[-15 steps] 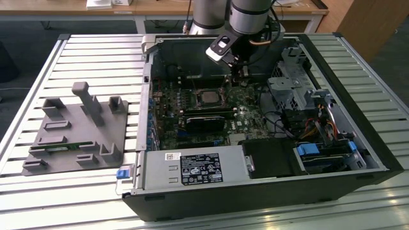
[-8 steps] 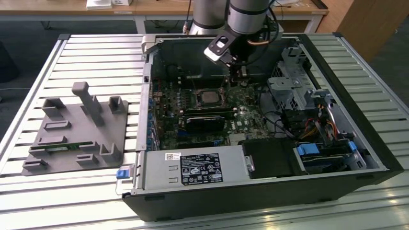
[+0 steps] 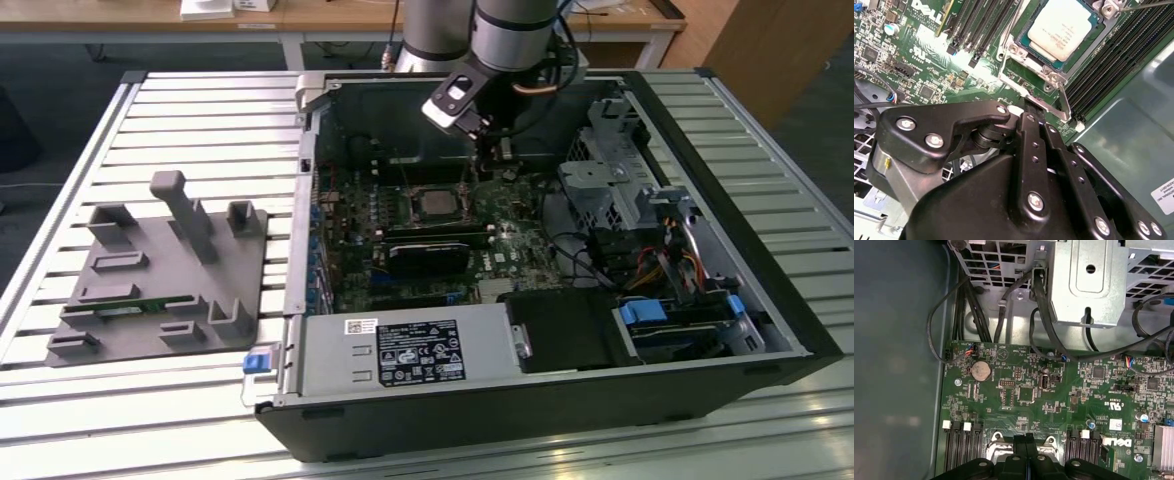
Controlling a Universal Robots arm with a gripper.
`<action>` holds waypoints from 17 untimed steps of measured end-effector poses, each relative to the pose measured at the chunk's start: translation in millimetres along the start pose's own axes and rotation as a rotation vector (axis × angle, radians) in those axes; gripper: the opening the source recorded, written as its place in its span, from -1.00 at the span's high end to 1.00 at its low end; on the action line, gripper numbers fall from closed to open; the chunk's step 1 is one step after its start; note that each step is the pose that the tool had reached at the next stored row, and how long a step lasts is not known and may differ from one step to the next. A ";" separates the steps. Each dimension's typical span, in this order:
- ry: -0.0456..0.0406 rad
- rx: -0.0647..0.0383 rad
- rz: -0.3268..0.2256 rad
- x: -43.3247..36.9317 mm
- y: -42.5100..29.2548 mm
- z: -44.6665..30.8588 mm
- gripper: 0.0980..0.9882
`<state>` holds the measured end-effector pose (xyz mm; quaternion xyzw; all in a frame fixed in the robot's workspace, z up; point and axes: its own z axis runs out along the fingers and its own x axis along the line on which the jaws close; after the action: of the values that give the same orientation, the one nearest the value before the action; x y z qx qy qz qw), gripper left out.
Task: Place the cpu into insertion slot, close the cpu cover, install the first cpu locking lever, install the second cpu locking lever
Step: 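Close the cpu cover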
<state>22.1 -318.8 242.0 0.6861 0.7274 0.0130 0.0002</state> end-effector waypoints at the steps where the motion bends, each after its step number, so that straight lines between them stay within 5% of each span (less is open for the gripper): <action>1: 0.0000 0.000 0.000 0.0 -0.5 0.0 0.98; 17: 0.0001 0.000 0.000 0.7 -11.7 -0.2 0.98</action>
<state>10.4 -318.8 242.0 0.6861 0.7274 0.0130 0.0002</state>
